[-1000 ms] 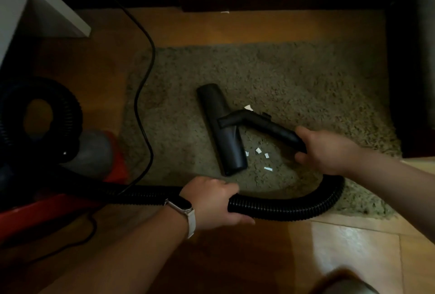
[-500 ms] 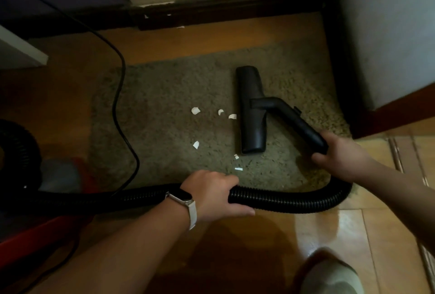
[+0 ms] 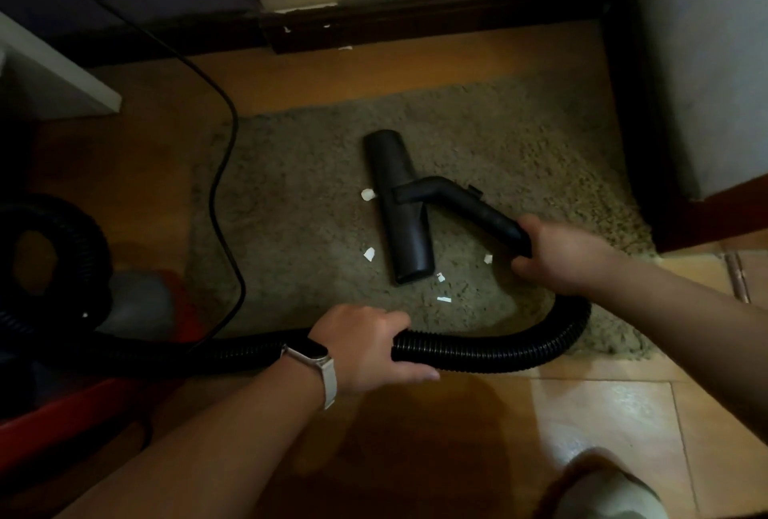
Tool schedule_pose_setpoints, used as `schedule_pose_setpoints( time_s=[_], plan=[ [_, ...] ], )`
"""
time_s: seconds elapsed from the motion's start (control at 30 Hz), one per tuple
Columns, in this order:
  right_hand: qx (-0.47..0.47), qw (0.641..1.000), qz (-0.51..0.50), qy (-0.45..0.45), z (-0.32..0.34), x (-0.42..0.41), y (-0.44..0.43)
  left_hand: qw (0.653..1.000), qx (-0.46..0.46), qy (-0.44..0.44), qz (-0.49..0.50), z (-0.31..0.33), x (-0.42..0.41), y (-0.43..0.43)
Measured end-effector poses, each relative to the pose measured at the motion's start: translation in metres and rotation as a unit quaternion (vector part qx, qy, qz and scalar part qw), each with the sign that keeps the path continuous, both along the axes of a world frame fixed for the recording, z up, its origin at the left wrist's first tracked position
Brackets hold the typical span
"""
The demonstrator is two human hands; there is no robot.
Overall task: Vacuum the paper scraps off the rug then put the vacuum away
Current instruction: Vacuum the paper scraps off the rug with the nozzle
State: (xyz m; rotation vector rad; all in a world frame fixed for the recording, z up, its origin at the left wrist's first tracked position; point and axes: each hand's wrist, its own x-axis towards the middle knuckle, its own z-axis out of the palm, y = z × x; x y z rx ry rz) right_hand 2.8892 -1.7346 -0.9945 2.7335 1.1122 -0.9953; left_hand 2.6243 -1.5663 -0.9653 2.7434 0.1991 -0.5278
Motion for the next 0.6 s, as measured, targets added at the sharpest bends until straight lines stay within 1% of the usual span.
schedule_pose_setpoints(
  time_s=[0.17,0.3,0.37,0.53,0.6],
  plan=[
    [0.006,0.996,0.086,-0.013,0.002,-0.018,0.032,0.999,-0.026,0.031,0.013,-0.001,-0.017,-0.001],
    [0.019,0.995,0.096,0.006,0.006,-0.019,0.022,0.999,-0.038,0.031,0.019,-0.001,-0.023,-0.004],
    [0.027,0.996,0.081,0.000,0.008,-0.016,0.005,0.999,-0.035,0.022,0.012,0.000,-0.018,-0.005],
    [0.067,0.997,-0.036,0.006,0.009,-0.008,-0.065,0.999,-0.032,0.008,-0.033,0.000,0.011,-0.015],
    [0.067,0.996,-0.061,0.007,0.014,-0.004,-0.092,0.998,-0.030,-0.001,-0.061,0.000,0.026,-0.024]
  ],
)
